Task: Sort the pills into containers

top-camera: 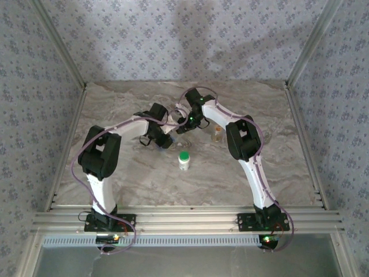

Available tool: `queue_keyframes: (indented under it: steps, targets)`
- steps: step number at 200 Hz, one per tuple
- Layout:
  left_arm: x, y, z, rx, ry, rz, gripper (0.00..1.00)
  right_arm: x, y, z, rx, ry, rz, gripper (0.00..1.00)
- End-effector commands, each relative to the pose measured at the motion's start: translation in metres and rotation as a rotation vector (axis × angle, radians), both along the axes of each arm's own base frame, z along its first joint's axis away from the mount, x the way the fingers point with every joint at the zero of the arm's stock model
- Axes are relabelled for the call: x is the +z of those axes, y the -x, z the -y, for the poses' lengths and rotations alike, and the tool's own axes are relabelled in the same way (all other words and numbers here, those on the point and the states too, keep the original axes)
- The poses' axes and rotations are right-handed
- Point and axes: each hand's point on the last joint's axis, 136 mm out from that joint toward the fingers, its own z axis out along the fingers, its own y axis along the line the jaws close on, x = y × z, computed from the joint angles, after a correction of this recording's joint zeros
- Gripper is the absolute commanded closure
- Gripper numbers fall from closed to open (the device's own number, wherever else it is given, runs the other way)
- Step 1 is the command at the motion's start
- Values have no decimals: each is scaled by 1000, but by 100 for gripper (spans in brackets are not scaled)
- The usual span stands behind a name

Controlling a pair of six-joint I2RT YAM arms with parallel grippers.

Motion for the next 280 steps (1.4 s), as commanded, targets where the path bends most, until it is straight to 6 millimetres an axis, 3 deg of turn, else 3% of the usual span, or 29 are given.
queue_keyframes:
  steps: [1, 60, 88, 138, 209, 280]
  targets:
    - [8, -4, -8, 74, 67, -69, 71, -61, 20, 52, -33, 309, -77, 63]
    - [14, -9, -19, 174, 164, -137, 69, -69, 25, 65, 1, 431, -33, 63]
    - [16, -14, -29, 224, 181, -144, 53, -70, 25, 65, 8, 434, -35, 63]
    - [22, -24, -32, 248, 176, -94, 52, -69, 27, 64, 25, 433, -31, 63]
    - [33, -60, -52, 338, 140, 18, 52, -70, 28, 64, 47, 436, -27, 63]
    - [14, -77, -46, 338, 137, -66, 52, -71, 30, 63, 64, 439, -20, 64]
